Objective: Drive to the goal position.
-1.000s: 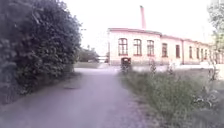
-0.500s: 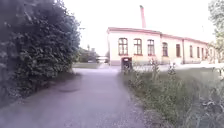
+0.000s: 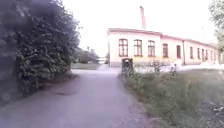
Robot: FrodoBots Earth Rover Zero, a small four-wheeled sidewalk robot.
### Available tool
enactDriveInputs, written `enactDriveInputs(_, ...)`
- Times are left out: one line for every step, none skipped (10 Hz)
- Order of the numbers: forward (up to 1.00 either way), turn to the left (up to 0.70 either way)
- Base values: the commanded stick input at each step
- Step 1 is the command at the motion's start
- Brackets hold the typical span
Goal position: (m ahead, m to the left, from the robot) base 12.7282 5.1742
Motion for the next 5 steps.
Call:
enactDriveInputs(0.44,0.02)
enactDriveInputs(0.44,0.02)
enactDriveInputs(0.44,0.02)
enactDriveInputs(0.44,0.02)
enactDriveInputs(0.44,0.02)
